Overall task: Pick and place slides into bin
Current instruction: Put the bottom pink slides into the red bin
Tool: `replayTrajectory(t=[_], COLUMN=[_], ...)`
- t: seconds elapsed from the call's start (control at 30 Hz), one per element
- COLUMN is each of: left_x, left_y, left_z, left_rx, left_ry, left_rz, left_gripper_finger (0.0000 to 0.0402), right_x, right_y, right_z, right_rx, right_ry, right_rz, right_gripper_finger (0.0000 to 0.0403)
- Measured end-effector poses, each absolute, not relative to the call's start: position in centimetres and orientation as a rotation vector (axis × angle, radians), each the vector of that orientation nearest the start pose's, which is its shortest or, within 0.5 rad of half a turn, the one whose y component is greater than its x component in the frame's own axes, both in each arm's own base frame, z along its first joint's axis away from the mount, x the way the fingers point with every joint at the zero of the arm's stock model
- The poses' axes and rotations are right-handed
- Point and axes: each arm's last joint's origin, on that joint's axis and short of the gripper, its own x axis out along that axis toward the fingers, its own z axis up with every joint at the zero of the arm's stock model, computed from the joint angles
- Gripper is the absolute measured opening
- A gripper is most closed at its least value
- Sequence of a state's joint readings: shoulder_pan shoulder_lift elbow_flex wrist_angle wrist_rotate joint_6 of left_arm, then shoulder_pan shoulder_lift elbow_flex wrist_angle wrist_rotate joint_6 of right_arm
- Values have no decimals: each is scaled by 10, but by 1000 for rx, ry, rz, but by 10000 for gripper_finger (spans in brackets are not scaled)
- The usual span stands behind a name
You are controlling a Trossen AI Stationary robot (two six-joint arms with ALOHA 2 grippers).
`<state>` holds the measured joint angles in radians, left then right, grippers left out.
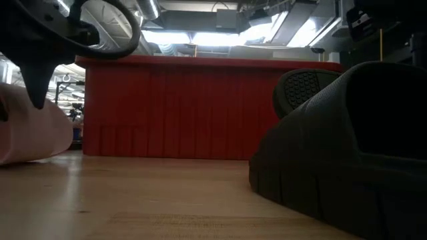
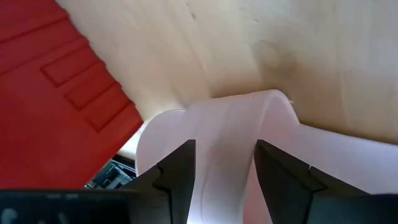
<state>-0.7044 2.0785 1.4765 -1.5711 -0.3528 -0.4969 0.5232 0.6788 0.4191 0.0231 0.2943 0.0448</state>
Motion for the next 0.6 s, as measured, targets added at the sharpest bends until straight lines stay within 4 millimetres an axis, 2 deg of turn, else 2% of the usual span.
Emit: replayTrajectory(t=[0.23,0.6], left_x=[256,258], left_y=[-208,-206], left_z=[166,166], left_rx=[698,703], left_ry=[1861,1853], left_rz=[215,225], left_gripper_finger=[157,157], right_x=[142,142], right_y=[72,72], right_z=[242,242], right_rx=[-50,-47], right_ry=[222,223], right_rz=[222,222], right_gripper_finger=[7,7])
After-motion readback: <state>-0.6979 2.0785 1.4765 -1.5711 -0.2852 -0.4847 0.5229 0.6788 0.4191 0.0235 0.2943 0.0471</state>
